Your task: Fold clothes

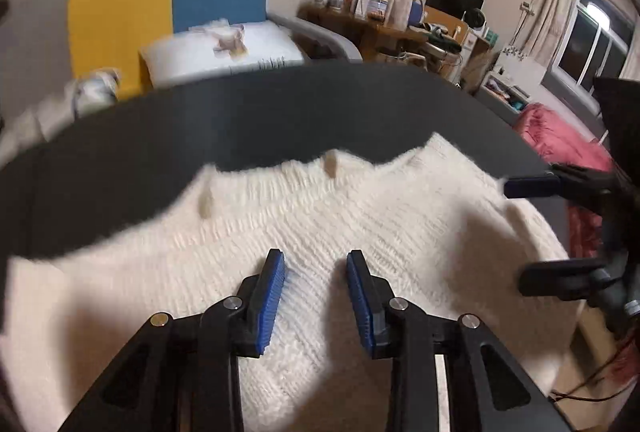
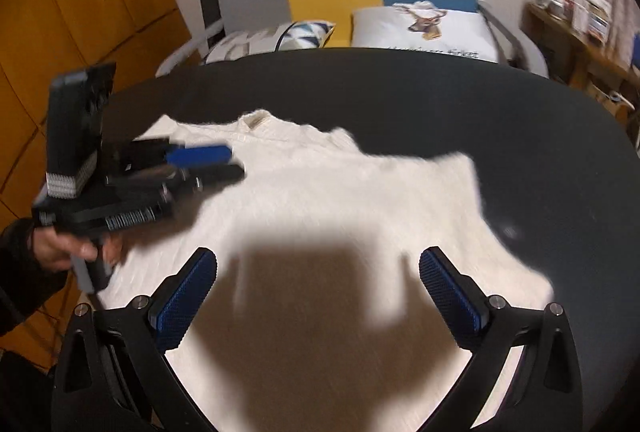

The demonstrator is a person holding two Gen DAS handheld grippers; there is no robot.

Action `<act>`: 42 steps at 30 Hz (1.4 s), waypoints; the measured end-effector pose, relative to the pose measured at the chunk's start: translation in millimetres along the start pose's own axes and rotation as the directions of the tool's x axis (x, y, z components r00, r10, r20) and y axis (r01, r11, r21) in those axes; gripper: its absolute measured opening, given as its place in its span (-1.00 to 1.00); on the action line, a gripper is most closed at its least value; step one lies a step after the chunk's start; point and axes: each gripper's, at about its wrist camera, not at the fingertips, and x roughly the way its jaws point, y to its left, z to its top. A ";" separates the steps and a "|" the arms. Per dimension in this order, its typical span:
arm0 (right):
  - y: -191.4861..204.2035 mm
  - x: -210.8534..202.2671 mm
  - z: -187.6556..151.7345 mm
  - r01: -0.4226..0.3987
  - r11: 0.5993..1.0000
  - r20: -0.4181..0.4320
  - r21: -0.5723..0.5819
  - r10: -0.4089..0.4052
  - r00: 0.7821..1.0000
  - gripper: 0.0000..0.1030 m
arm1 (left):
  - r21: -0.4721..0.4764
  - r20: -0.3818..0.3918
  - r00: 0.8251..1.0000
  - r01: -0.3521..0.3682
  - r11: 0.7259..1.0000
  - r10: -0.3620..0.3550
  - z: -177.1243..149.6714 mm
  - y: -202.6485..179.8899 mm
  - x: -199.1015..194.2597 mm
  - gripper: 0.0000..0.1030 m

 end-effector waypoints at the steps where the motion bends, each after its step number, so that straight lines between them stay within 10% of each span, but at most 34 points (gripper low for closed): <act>1: 1.5 14.5 4.1 0.017 1.000 -0.031 -0.005 -0.018 0.999 1.00 | -0.021 0.006 1.000 0.018 1.000 -0.018 2.7 4.5 -1.8 -0.37; 6: -4.0 45.7 2.6 0.075 0.997 -0.095 -0.011 -0.076 0.993 1.00 | -0.020 0.063 0.994 0.086 0.996 -0.084 11.5 24.0 -17.6 -0.36; 12: 3.3 23.5 14.5 0.012 1.000 -0.032 -0.025 -0.013 0.999 1.00 | 0.258 -0.033 0.987 0.159 0.953 -0.156 39.3 44.2 -14.7 -0.35; 18: 23.3 14.4 14.1 -0.081 0.993 0.007 -0.081 0.082 0.997 1.00 | 0.336 -0.280 0.933 0.316 0.887 -0.226 59.8 53.1 15.4 -0.35; 26: 19.2 14.2 13.8 -0.100 0.992 0.006 -0.080 0.101 0.995 1.00 | 0.343 -0.426 0.868 0.415 0.843 -0.255 58.0 44.7 31.1 -0.39; 31: 20.6 24.2 23.5 -0.076 0.993 0.002 -0.090 0.077 0.997 1.00 | 0.350 -0.349 0.912 0.342 0.872 -0.217 50.1 38.2 23.1 -0.87; 36: 25.4 29.3 26.6 -0.005 0.995 -0.014 -0.098 0.003 1.000 1.00 | 0.349 -0.170 0.975 0.193 0.917 -0.140 48.2 34.1 1.3 -0.90; 42: 31.3 32.5 35.8 0.007 0.993 -0.006 -0.121 -0.007 1.000 1.00 | 0.326 -0.122 0.992 0.038 0.945 0.002 42.2 42.2 24.6 -0.90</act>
